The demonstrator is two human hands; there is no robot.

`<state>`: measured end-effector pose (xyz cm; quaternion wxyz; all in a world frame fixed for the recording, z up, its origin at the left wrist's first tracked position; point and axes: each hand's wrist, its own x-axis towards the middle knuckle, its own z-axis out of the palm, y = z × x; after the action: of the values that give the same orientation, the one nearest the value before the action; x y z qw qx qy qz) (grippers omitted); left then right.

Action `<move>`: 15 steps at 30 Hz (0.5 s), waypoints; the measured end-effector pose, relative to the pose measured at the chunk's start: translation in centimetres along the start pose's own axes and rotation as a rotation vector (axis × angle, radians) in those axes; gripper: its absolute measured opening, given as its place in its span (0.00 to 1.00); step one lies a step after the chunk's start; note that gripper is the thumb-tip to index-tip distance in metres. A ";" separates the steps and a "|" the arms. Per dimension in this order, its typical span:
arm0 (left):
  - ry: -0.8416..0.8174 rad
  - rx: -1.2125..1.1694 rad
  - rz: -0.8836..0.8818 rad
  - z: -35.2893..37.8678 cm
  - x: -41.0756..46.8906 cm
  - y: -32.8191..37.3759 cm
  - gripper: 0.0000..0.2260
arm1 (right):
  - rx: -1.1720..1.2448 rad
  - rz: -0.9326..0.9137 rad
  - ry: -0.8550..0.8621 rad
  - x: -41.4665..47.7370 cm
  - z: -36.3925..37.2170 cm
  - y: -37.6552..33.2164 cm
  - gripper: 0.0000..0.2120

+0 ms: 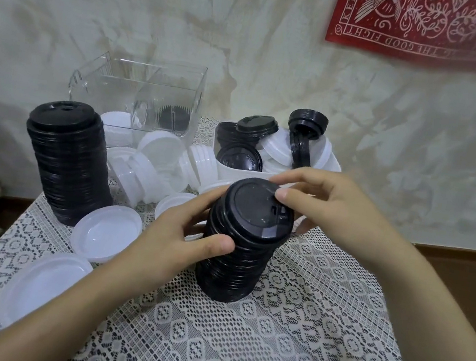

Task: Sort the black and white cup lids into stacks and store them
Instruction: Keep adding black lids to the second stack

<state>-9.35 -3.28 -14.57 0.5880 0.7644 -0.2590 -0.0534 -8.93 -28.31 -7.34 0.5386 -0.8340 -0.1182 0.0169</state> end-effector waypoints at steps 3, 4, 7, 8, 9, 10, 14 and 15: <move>0.001 0.004 -0.002 0.0 0.0 -0.1 0.34 | -0.025 0.004 0.027 -0.1 0.9 0.2 0.06; 0.000 0.004 -0.004 0.0 0.0 -0.1 0.35 | -0.032 0.002 0.033 -0.1 1.1 0.4 0.06; -0.003 -0.001 0.005 0.0 0.0 -0.1 0.36 | -0.072 -0.022 0.022 -0.3 1.4 0.5 0.07; -0.006 -0.005 0.005 0.0 0.0 -0.1 0.35 | -0.074 -0.027 -0.002 -0.4 1.3 0.5 0.08; -0.013 -0.006 0.006 0.0 0.0 0.0 0.34 | -0.066 -0.025 -0.037 -0.5 1.2 0.5 0.11; -0.023 -0.005 0.009 0.0 0.1 0.0 0.34 | -0.055 -0.016 -0.089 -0.8 0.9 0.4 0.15; -0.044 -0.019 0.008 -0.1 0.1 -0.1 0.38 | -0.060 0.005 -0.306 -1.3 0.4 0.2 0.32; -0.046 -0.024 0.009 -0.2 0.1 -0.1 0.40 | -0.072 0.000 -0.312 -1.3 0.5 0.3 0.34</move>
<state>-9.20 -3.13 -14.60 0.5911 0.7548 -0.2752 -0.0713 -10.25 -28.31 -7.96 0.4837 -0.8400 -0.2007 0.1420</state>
